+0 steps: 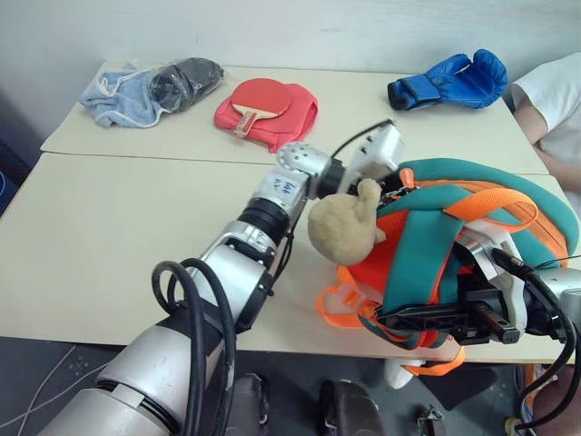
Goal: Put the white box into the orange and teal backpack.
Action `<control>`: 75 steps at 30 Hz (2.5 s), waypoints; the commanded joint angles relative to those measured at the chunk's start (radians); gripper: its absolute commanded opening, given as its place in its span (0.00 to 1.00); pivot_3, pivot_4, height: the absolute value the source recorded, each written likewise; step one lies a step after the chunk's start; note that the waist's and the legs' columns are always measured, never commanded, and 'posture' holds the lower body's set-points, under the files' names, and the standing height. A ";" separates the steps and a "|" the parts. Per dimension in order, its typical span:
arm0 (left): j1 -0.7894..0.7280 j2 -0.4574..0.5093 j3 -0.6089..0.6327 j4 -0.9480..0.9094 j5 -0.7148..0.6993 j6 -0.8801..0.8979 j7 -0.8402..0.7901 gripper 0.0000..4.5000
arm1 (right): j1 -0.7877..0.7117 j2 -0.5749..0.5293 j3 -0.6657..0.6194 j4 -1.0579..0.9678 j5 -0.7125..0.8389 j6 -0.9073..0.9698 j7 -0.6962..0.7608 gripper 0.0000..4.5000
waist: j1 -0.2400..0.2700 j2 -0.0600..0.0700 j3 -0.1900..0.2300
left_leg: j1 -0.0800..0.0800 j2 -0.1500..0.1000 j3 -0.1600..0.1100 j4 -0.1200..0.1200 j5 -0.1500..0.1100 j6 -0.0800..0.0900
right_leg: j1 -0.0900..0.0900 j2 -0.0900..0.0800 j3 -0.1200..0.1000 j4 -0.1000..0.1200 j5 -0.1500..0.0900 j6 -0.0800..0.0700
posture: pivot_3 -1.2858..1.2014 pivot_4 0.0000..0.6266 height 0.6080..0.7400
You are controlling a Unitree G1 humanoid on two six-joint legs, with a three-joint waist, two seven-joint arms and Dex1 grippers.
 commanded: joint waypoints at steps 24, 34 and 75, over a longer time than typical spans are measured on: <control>0.304 0.223 -0.066 -0.552 -0.186 0.135 0.147 0.91 | -0.044 0.025 0.043 0.048 -0.042 -0.029 -0.004 0.00 | 0.010 0.000 0.000 | 0.001 -0.001 -0.001 0.008 -0.002 0.003 | 0.005 -0.001 0.001 0.006 0.001 0.001 | 0.52 0.24 1.00; 0.336 0.166 -0.104 -0.523 -0.028 0.092 0.280 0.58 | -0.065 0.046 0.043 0.029 0.002 -0.008 -0.067 0.00 | 0.009 0.000 0.000 | 0.001 0.000 0.000 0.008 -0.002 0.003 | 0.004 -0.001 0.001 0.006 0.001 0.001 | 0.52 0.24 1.00; 0.609 0.200 -0.105 -0.901 -0.115 0.864 0.501 0.05 | 0.150 0.246 -0.054 -0.034 -0.104 -0.277 -0.259 0.00 | 0.017 0.005 -0.003 | 0.008 0.000 -0.004 0.005 -0.005 0.004 | 0.014 -0.006 0.006 -0.004 0.001 0.002 | 0.52 0.24 1.00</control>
